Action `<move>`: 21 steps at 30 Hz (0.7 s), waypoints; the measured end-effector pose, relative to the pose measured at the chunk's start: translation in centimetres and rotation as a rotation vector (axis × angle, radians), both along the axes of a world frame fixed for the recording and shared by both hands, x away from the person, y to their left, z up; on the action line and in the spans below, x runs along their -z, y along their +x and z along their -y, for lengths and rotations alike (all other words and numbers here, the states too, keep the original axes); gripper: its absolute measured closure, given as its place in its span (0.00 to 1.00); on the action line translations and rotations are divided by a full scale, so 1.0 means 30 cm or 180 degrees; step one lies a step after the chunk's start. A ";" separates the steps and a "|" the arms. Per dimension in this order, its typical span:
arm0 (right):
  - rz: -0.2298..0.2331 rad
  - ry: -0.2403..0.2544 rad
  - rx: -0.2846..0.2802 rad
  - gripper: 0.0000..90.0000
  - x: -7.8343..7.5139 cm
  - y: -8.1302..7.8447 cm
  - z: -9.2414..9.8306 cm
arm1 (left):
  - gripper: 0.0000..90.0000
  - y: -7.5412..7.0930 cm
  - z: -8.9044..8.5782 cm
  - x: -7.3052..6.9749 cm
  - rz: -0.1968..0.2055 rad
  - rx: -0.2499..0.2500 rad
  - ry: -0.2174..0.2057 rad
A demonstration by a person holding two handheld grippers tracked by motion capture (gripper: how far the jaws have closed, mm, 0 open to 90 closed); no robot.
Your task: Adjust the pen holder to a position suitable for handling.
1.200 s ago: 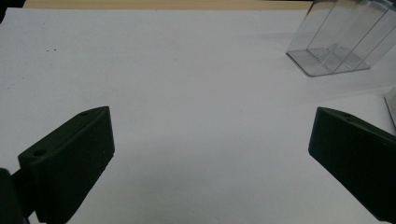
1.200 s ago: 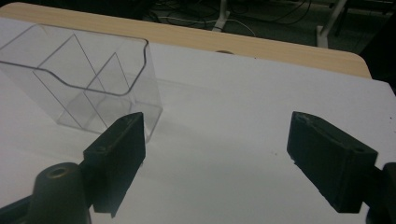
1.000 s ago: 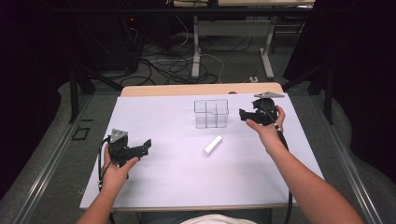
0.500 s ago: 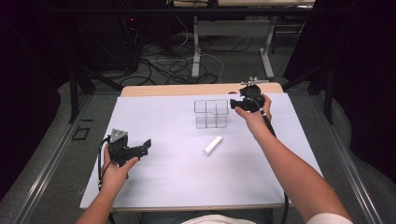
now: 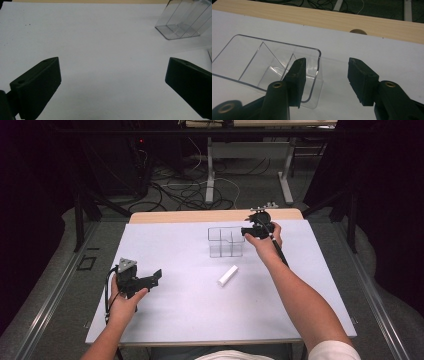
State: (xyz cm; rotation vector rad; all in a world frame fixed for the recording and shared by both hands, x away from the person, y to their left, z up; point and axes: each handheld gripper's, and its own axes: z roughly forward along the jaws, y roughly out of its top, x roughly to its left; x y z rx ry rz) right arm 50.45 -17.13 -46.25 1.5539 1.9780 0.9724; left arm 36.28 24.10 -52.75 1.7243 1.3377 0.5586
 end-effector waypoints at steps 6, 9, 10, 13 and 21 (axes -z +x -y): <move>-0.0129 0.0090 -0.0027 0.61 0.039 0.028 -0.008 | 0.00 -0.001 -0.003 -0.001 -0.0020 0.0006 0.0004; -0.0164 0.0097 -0.0039 0.64 0.051 0.033 -0.012 | 0.00 -0.001 -0.003 0.000 -0.0035 0.0006 0.0003; -0.0188 0.0107 -0.0047 0.66 0.054 0.034 -0.015 | 0.01 0.000 -0.002 0.001 -0.0043 0.0012 -0.0006; -0.0202 0.0103 -0.0064 0.69 0.062 0.039 -0.019 | 0.01 0.000 0.000 0.003 -0.0037 0.0007 -0.0010; -0.0259 0.0076 -0.0115 0.73 0.087 0.047 -0.042 | 0.01 0.000 0.000 0.003 -0.0053 0.0026 -0.0002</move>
